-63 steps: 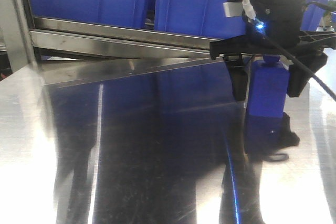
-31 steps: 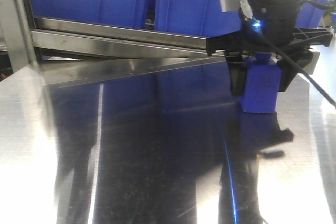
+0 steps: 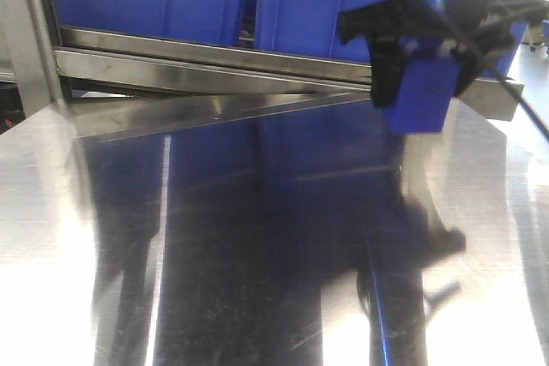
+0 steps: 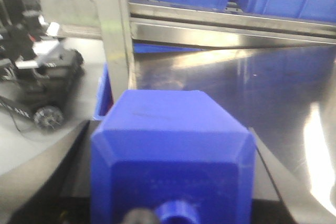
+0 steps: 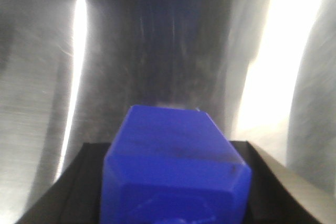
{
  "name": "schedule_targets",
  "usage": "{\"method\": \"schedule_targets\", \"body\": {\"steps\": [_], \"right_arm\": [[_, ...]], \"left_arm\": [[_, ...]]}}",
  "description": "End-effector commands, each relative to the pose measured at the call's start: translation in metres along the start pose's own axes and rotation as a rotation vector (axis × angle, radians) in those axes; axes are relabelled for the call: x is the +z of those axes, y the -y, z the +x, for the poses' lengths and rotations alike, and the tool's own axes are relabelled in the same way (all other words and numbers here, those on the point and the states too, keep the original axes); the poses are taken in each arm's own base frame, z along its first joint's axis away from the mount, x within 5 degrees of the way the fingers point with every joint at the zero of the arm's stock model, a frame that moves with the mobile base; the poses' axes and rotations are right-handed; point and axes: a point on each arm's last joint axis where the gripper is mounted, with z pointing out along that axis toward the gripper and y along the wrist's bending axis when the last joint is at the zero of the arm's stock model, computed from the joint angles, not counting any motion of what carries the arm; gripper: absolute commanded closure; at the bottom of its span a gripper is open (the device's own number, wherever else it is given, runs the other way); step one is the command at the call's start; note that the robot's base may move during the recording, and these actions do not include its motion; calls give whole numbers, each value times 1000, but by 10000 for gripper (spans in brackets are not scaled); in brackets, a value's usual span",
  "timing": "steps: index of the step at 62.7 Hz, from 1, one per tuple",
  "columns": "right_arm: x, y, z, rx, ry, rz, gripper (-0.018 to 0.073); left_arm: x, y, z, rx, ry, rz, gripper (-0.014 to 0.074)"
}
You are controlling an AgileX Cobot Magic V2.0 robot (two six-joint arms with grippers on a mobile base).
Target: Pick and sort blue part to right shelf
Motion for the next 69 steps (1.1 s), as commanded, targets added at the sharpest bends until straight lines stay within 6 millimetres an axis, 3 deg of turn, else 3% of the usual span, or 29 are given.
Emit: {"method": "schedule_targets", "body": {"steps": [1, 15, 25, 49, 69], "right_arm": [[-48, 1, -11, -84, 222, -31, 217], [-98, 4, 24, -160, 415, -136, 217], [-123, 21, 65, -170, 540, -211, 217], [-148, 63, 162, -200, 747, -268, 217], [-179, 95, 207, -173, 923, -223, 217]], "left_arm": [[-9, -1, -12, 20, 137, -12, 241], [-22, -3, -4, 52, 200, -31, 241], [-22, -3, -1, 52, 200, -31, 241], [-22, -3, -1, 52, 197, -32, 241], [-22, -3, -1, 52, 197, -32, 241]]}}
